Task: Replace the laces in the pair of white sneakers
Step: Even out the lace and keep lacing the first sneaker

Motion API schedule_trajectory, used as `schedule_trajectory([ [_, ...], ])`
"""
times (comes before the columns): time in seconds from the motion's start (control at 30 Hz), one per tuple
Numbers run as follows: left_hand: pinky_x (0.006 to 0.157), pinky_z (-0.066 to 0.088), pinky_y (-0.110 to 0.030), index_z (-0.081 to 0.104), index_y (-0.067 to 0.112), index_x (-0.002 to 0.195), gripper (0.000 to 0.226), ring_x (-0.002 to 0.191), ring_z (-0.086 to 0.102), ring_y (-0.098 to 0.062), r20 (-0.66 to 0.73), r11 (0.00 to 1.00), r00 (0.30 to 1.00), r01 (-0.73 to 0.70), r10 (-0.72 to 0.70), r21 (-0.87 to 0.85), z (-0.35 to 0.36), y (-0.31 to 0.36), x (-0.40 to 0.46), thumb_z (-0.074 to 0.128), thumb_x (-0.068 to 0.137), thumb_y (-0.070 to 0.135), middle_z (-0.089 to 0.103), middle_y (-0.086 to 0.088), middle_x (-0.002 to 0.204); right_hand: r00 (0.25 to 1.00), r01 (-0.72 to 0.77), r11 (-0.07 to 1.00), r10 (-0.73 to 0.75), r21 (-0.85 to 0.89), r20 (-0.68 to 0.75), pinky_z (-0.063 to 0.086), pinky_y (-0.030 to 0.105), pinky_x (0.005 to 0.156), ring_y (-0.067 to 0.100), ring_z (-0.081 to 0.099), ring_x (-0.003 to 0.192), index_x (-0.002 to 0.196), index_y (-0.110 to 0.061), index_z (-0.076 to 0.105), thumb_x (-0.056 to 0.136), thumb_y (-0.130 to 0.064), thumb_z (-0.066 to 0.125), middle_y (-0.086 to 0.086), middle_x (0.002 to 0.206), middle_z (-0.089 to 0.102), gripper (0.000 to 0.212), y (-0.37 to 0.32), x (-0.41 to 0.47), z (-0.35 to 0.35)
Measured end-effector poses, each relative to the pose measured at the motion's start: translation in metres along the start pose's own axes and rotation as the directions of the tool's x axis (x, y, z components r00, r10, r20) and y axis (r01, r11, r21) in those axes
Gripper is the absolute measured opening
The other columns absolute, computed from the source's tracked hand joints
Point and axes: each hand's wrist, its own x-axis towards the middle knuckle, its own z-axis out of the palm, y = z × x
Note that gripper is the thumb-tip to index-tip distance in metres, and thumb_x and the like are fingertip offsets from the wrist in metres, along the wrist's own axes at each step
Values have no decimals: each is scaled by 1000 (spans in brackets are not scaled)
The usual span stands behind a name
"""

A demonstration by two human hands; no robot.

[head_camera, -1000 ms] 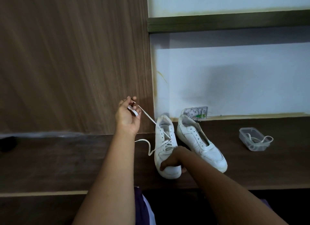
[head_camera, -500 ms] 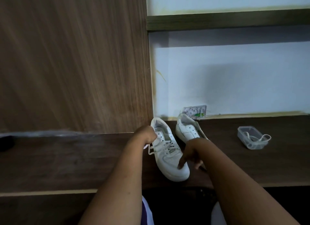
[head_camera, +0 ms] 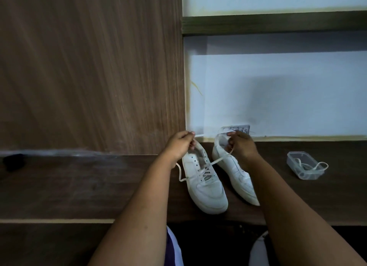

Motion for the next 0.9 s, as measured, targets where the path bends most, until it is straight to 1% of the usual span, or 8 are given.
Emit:
schedule_trajectory([
  [0.13,63,43,-22,55,16,74,27,62,54,-9,-81,993,996,11,-21,-121,-6,0,-3,50,100,21,62,1,76,998,3,974,-18,-226,-67,32,26,52,17,44,56,78,-14,69,91,-10,52,4,69,55,23,-1,9,-20],
  [0.23,70,50,-22,54,14,76,24,75,66,-12,-154,897,986,-5,-70,-442,-3,11,-7,51,99,15,71,0,74,993,22,944,17,-329,117,29,21,44,9,41,46,69,-15,67,85,-9,59,-5,52,51,19,-5,3,-22],
  [0.37,84,53,-33,51,15,74,28,83,71,-18,-134,331,988,-101,-79,-938,-13,29,-11,43,101,20,74,-8,81,948,29,961,60,-274,313,41,28,65,16,47,66,87,-6,64,82,2,57,6,70,52,12,0,-7,-12],
  [0.47,42,45,-17,47,17,71,33,38,48,-6,-216,115,964,-199,-157,-973,-28,31,-9,41,102,24,53,3,49,903,-120,991,83,63,421,44,32,78,18,57,77,97,-10,63,85,2,51,6,76,58,21,-1,-6,-9],
  [0.53,32,25,-15,45,20,72,31,32,31,-3,-332,442,908,-196,-256,-876,-34,23,-5,44,102,29,39,4,50,884,-113,993,88,28,459,43,33,85,17,61,91,106,-13,64,84,-4,56,5,89,65,25,0,-6,-6],
  [0.63,60,44,-25,58,15,101,21,77,67,-18,-408,950,871,180,-274,-254,-31,6,-3,55,97,35,64,-15,92,937,25,968,65,-251,343,45,22,79,14,59,98,108,-11,67,86,2,58,1,100,66,27,11,-9,1],
  [0.73,65,43,-29,60,11,92,9,76,57,-22,-116,808,955,293,-273,511,-20,-10,-10,59,89,19,60,-9,87,969,78,929,16,-362,248,43,14,67,11,58,91,98,-13,69,88,3,57,-4,90,66,22,20,-11,9],
  [0.9,59,41,-27,61,7,114,32,85,59,-24,-166,621,954,290,-250,729,-9,-11,-9,54,92,29,64,-10,103,947,300,659,-118,-690,299,41,6,65,6,60,84,94,-24,72,90,-20,59,-12,90,66,15,19,-14,12],
])
